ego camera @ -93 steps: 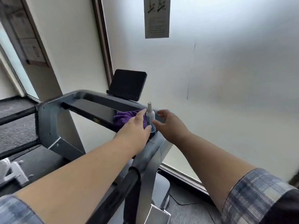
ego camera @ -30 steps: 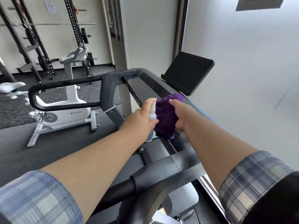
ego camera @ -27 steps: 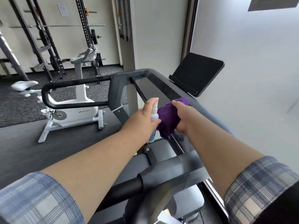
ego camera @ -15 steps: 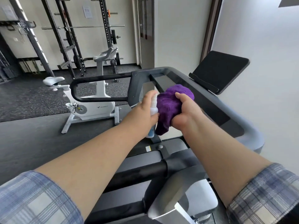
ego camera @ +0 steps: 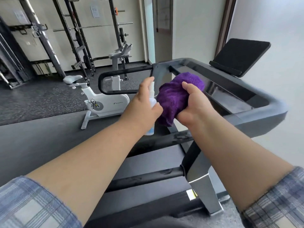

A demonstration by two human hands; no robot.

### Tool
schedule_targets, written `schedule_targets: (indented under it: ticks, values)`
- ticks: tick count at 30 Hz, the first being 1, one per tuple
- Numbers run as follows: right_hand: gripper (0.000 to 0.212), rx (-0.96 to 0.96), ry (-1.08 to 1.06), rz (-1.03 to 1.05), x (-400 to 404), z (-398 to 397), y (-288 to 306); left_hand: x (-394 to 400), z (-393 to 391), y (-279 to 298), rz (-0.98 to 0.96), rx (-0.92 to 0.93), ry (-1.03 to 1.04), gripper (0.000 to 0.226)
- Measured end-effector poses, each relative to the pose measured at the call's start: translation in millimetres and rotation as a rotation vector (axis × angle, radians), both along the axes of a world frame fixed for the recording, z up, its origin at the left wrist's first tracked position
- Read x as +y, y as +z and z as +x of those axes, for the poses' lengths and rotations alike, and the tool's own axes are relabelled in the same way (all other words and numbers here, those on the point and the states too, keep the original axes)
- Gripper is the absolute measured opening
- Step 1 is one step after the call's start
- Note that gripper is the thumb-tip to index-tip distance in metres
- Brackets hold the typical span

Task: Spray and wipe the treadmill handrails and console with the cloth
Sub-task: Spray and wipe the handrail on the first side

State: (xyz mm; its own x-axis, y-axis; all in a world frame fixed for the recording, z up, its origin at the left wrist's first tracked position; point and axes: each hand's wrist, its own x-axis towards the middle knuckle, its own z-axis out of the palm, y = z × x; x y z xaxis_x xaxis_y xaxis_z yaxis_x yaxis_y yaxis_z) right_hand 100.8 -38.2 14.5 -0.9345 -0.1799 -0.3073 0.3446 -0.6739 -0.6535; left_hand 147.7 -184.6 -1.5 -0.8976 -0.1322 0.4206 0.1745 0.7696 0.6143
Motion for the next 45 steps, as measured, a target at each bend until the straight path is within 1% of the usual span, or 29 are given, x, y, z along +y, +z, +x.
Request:
schedule_targets:
  ticks: [5,7,11,14,16,19,20,23,25,27,29,30,32,33,34,37,39,41,42,43,45]
  values:
    - [0.031,0.002,-0.019,-0.018,-34.5,62.5,-15.6,-26.0,62.1,-24.1,0.039,-0.025,-0.032,0.069]
    - [0.033,-0.028,-0.053,-0.028,-37.3,82.9,-23.0,-31.0,78.8,-33.6,0.064,-0.033,-0.062,0.069]
    - [0.033,-0.082,-0.106,-0.043,-28.8,114.9,-36.9,-28.2,100.4,-50.8,0.099,-0.019,-0.11,0.069]
    - [0.034,-0.108,-0.2,0.012,-8.3,124.2,-37.1,-17.1,110.2,-60.7,0.115,0.001,-0.106,0.068]
    - [0.035,-0.085,-0.304,0.088,10.8,122.0,-34.0,-8.6,112.5,-65.7,0.13,-0.001,-0.075,0.066]
    - [0.01,0.041,-0.429,0.27,40.8,113.0,-30.7,2.9,110.8,-71.3,0.177,-0.036,-0.023,0.062]
    - [0.006,0.093,-0.451,0.34,50.4,109.0,-29.4,5.9,109.6,-73.0,0.187,-0.048,-0.011,0.061]
    - [0.011,0.24,-0.502,0.626,74.0,94.5,-22.7,15.5,106.3,-77.1,0.198,-0.072,0.031,0.06]
    - [0.016,0.389,-0.495,0.84,83.0,83.3,-21.7,24.1,103.7,-80.4,0.199,-0.085,0.067,0.06]
    - [0.026,0.571,-0.457,0.995,86.9,67.8,-30.1,33.4,99.9,-86.0,0.191,-0.1,0.103,0.061]
    - [0.036,0.799,-0.313,1.141,86.8,49.1,-47.3,42.7,96.2,-91.7,0.195,-0.117,0.141,0.061]
    - [0.04,0.897,-0.186,1.276,86.5,39.6,-60.9,46.8,95.1,-94.5,0.199,-0.132,0.164,0.062]
    - [0.053,0.991,0.147,1.71,82.4,28.0,-89.0,53.7,94.1,-100.6,0.209,-0.15,0.221,0.064]
    - [0.059,1.034,0.24,1.885,79.5,27.2,-101.3,56.8,94.4,-103.5,0.214,-0.156,0.249,0.064]
    - [0.062,1.093,0.265,1.977,76.3,29.2,-111.2,59.9,94.8,-105.7,0.218,-0.166,0.274,0.065]
    - [0.068,1.168,0.234,1.992,68.5,39.6,-122.5,69.4,95.7,-108.8,0.219,-0.192,0.32,0.064]
    - [0.083,1.207,0.3,2.028,71.3,41.1,-121.5,75.0,97.9,-109.8,0.19,-0.207,0.346,0.065]
    - [0.097,1.225,0.385,1.993,82.0,37.2,-104.9,77.7,103.9,-111.6,0.186,-0.211,0.366,0.066]
    - [0.097,1.233,0.389,1.934,88.2,30.2,-93.4,78.1,108.2,-112.8,0.193,-0.208,0.373,0.067]
    - [0.092,1.251,0.374,1.887,92.8,19.9,-83.4,78.5,112.2,-114.2,0.204,-0.209,0.374,0.068]
    - [0.084,1.343,0.42,1.882,95.8,-2.9,-71.8,80.6,118.7,-118.9,0.271,-0.192,0.363,0.072]
